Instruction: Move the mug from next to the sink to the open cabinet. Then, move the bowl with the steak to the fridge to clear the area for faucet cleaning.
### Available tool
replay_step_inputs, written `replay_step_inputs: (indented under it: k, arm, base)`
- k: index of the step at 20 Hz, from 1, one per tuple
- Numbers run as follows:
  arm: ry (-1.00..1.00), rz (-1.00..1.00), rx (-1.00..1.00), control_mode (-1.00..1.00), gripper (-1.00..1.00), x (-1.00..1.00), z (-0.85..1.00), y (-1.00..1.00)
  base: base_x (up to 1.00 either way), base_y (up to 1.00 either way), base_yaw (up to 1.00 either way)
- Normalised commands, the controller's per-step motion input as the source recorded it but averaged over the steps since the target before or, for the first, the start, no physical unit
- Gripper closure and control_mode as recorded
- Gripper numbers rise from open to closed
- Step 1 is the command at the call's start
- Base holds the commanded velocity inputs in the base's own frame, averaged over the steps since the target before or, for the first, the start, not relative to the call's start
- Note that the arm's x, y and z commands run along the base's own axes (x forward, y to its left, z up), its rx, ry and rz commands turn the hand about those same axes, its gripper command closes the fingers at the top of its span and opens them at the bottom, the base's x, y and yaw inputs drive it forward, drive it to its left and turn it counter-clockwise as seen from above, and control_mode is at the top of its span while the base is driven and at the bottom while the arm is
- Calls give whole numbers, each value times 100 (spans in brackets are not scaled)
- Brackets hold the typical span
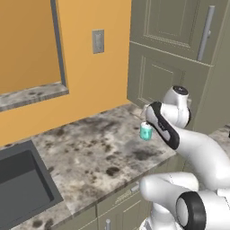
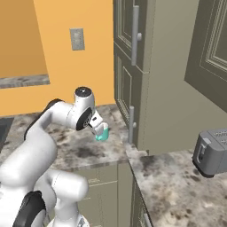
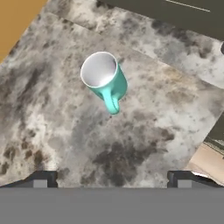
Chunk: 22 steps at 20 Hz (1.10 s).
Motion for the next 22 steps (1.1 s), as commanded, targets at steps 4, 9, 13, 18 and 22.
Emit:
replay_step_inputs:
  k: [4,9,13,18,22]
  arm:
    - [-15,8,-19,-100,-100,39,-51,22]
    - [4,3,-32,-100,-100,34,-66,24]
    - [16,0,-21,-100,-100,17,-53,0]
    - [7,0,-1,-100,-100,12,-3,-2]
    - [-1,0,6,-100,-100,37,-6,-39]
  base:
    - [0,0,0]
    - [0,0,0]
    - [0,0,0]
    - [0,0,0]
    - [0,0,0]
